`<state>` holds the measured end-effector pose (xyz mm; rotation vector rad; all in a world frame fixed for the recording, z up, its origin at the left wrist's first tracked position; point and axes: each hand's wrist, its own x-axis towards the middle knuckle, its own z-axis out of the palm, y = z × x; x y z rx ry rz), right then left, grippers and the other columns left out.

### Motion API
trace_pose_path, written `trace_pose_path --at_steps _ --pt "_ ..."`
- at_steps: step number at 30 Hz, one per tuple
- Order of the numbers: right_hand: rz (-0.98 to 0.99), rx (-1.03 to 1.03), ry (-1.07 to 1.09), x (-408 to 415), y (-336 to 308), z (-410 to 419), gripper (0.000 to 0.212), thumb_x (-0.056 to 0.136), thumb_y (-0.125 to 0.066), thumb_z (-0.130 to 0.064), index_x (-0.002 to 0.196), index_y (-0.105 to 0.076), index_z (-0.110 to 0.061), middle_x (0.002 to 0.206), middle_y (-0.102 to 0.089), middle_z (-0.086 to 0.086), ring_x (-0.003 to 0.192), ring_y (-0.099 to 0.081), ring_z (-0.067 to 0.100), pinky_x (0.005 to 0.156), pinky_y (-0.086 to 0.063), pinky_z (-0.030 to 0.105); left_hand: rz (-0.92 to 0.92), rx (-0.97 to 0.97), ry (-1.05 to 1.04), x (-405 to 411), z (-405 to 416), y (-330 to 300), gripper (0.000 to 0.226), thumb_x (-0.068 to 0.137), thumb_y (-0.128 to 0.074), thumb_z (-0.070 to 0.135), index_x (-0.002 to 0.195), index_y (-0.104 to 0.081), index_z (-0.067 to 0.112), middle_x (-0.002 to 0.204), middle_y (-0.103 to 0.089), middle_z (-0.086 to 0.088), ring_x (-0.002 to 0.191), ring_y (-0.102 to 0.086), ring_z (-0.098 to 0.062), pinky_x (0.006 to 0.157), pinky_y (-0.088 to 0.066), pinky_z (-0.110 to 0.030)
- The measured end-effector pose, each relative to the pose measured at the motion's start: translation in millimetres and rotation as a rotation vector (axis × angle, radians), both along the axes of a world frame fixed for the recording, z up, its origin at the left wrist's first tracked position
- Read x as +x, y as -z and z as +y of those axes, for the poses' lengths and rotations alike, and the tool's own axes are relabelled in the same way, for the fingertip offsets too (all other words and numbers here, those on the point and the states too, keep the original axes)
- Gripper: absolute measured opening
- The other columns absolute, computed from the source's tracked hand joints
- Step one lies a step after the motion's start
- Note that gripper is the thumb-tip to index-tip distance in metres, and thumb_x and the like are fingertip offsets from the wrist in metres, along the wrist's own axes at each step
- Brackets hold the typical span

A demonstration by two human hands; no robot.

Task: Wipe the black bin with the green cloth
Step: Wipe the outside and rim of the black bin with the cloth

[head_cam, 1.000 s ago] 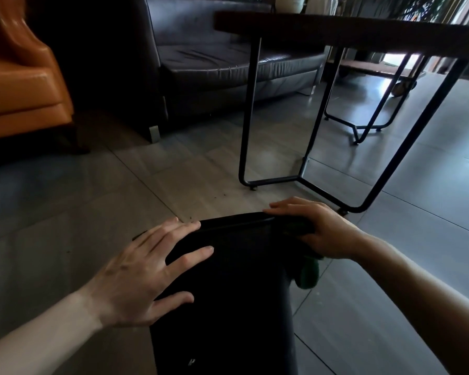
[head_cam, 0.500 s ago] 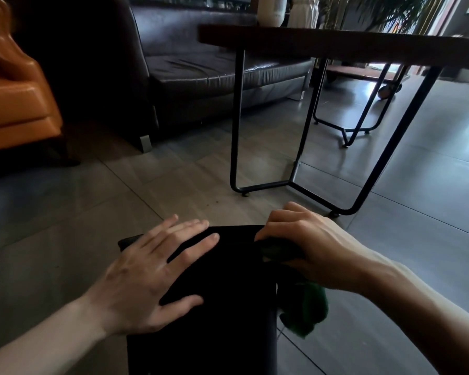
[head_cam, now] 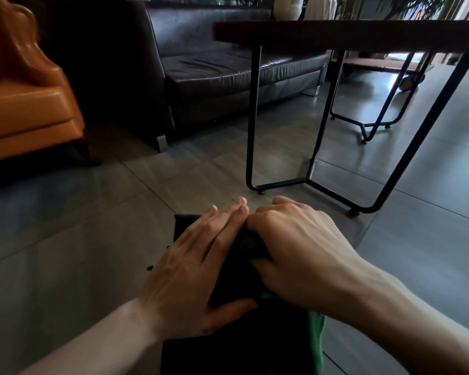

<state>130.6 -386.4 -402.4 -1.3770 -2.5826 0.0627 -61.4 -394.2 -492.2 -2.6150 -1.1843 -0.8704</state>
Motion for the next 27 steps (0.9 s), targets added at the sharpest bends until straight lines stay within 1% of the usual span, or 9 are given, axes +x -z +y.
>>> trace_pose_path --at_steps 5,8,11,17,20,21,23,25,27 --pt "0.119 0.05 0.042 -16 8 7 0.012 0.088 -0.06 -0.029 0.1 -0.06 -0.026 0.095 -0.061 -0.009 0.102 -0.054 0.021 0.067 -0.048 0.036 -0.068 -0.071 0.06 -19 8 8 0.104 0.09 -0.056 0.066 0.165 -0.004 0.016 0.171 -0.015 0.006 0.16 -0.019 -0.013 0.128 -0.027 -0.034" --pt "0.191 0.026 -0.005 -14 10 11 0.026 0.086 -0.065 -0.026 0.112 -0.063 -0.031 0.103 -0.062 -0.011 0.106 -0.053 0.019 0.081 -0.054 0.04 -0.079 -0.091 0.076 -31 11 9 0.108 0.087 -0.064 0.066 0.166 -0.011 0.016 0.169 -0.021 0.003 0.158 -0.025 -0.02 0.126 -0.03 -0.036" --pt "0.337 0.007 -0.037 0 8 15 0.042 0.084 -0.074 -0.017 0.124 -0.065 -0.028 0.113 -0.068 -0.012 0.111 -0.06 0.014 0.092 -0.053 0.036 -0.051 -0.071 0.061 -33 14 10 0.101 0.087 -0.068 0.064 0.163 -0.023 0.014 0.164 -0.031 -0.004 0.154 -0.031 -0.024 0.124 -0.034 -0.04" --pt "0.841 0.129 -0.01 39 -5 25 0.041 0.082 -0.076 -0.029 0.117 -0.056 -0.026 0.111 -0.068 -0.015 0.101 -0.068 -0.002 0.076 -0.057 0.01 -0.082 -0.142 -0.03 -52 20 7 0.096 0.086 -0.068 0.061 0.164 -0.02 0.032 0.158 -0.029 0.002 0.148 -0.035 -0.018 0.116 -0.04 -0.033" --pt "0.982 0.291 0.007 32 11 25 0.039 0.086 -0.076 -0.018 0.112 -0.047 -0.02 0.107 -0.062 -0.011 0.096 -0.067 0.012 0.075 -0.06 0.028 -0.103 -0.209 -0.103 -70 22 7 0.102 0.081 -0.071 0.057 0.164 -0.015 0.037 0.154 -0.026 0.007 0.145 -0.032 -0.006 0.114 -0.035 -0.021" --pt "0.994 0.336 -0.018 24 21 25 0.038 0.084 -0.075 -0.011 0.109 -0.046 -0.016 0.106 -0.06 -0.005 0.096 -0.064 0.019 0.076 -0.058 0.036 -0.105 -0.221 -0.121 -75 23 7 0.101 0.08 -0.071 0.055 0.164 -0.016 0.037 0.152 -0.026 0.008 0.143 -0.032 -0.002 0.113 -0.033 -0.016" --pt "0.958 0.397 -0.105 4 44 20 0.035 0.076 -0.072 -0.004 0.102 -0.049 -0.011 0.108 -0.057 0.007 0.095 -0.058 0.021 0.076 -0.052 0.032 -0.13 -0.234 -0.136 -80 25 8 0.094 0.082 -0.067 0.052 0.163 -0.021 0.036 0.149 -0.028 0.008 0.141 -0.034 -0.002 0.111 -0.032 -0.01" --pt "0.87 0.365 -0.214 -16 66 14 0.036 0.077 -0.077 -0.003 0.102 -0.051 -0.007 0.113 -0.056 0.012 0.099 -0.056 0.02 0.079 -0.049 0.022 -0.165 -0.228 -0.141 -80 26 8 0.084 0.086 -0.062 0.05 0.16 -0.028 0.033 0.147 -0.031 0.005 0.139 -0.039 -0.008 0.111 -0.035 -0.013" --pt "0.744 0.312 -0.297 -32 86 8 0.032 0.081 -0.08 -0.003 0.105 -0.06 -0.003 0.118 -0.06 0.015 0.106 -0.061 0.027 0.087 -0.052 0.028 -0.184 -0.224 -0.133 -78 26 7 0.075 0.092 -0.057 0.051 0.159 -0.032 0.03 0.148 -0.034 0.003 0.14 -0.041 -0.011 0.112 -0.037 -0.019"
